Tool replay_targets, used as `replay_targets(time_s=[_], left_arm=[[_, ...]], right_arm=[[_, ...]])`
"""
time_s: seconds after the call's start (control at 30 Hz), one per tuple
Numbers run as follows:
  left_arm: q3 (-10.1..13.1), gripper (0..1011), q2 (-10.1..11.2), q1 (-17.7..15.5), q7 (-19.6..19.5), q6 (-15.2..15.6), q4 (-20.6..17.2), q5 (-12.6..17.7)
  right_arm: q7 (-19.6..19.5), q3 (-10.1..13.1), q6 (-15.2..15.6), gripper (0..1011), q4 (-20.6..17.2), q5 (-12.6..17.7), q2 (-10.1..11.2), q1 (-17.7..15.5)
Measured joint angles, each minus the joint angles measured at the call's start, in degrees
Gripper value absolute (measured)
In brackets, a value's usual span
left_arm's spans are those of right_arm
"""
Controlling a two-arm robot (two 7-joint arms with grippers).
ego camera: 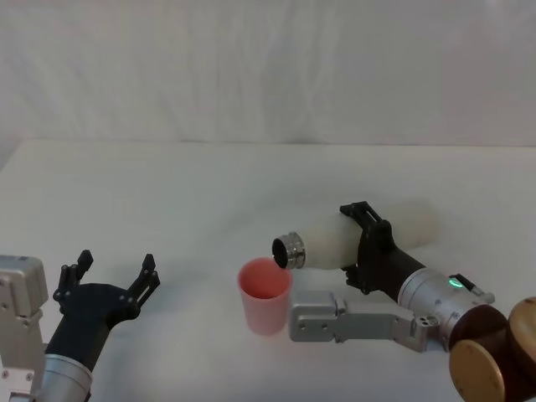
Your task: Grasp the thermos with one hand and pour water into the cup lid.
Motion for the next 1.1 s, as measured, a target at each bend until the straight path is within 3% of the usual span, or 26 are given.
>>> replay_targets(time_s=[1.1], left_arm=[[0.00,1001,0.00,0.00,0.00,0.00,0.00,0.00]], right_arm=[[1.13,-1.79,0.84,957,-0.93,-5.78,0.87,0.95]])
